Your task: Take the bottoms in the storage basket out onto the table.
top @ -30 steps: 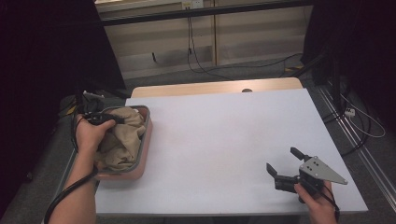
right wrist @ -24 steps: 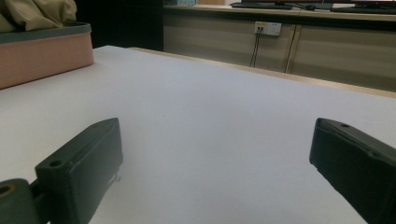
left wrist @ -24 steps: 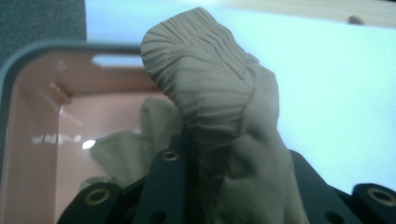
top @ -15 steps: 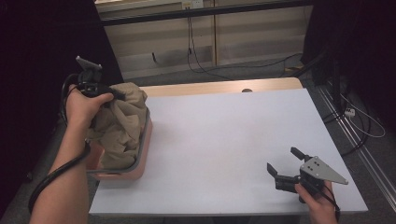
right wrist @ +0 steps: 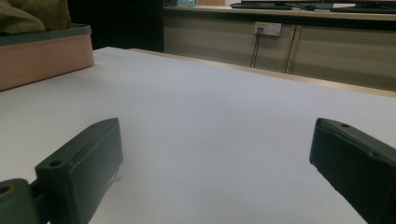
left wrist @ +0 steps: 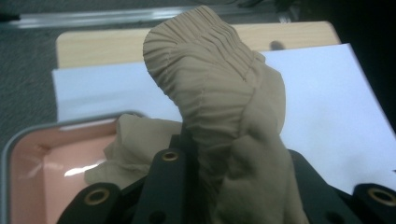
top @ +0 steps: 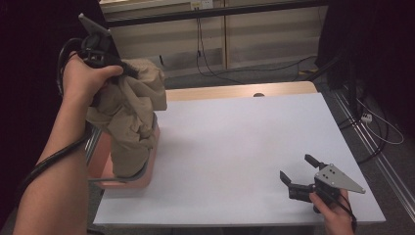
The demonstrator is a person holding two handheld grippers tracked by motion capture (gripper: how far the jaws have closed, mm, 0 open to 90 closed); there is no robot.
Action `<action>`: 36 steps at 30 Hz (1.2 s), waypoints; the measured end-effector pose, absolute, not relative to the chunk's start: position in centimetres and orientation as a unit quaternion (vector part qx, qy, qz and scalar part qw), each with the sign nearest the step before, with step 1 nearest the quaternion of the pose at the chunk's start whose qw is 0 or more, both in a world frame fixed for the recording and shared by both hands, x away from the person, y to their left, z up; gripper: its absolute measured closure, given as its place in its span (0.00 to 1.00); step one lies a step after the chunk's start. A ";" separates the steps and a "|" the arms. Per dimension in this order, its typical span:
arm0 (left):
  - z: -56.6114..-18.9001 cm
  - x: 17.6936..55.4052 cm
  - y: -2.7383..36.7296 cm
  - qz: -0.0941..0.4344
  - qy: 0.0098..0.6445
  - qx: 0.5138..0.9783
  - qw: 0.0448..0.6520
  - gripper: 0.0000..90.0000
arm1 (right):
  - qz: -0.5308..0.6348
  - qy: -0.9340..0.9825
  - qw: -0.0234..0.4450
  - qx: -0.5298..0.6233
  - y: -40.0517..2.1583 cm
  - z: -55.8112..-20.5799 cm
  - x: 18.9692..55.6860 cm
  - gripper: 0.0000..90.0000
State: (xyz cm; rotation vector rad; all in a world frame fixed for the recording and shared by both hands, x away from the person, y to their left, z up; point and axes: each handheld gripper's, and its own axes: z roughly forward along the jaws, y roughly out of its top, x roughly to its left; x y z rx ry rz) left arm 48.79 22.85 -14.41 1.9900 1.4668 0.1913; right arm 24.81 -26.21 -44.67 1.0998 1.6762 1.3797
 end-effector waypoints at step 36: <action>-22.4 47.9 8.8 0.075 0.376 0.831 0.402 0.21 | 0.527 0.661 0.338 0.414 -26.0 -44.7 24.8 0.02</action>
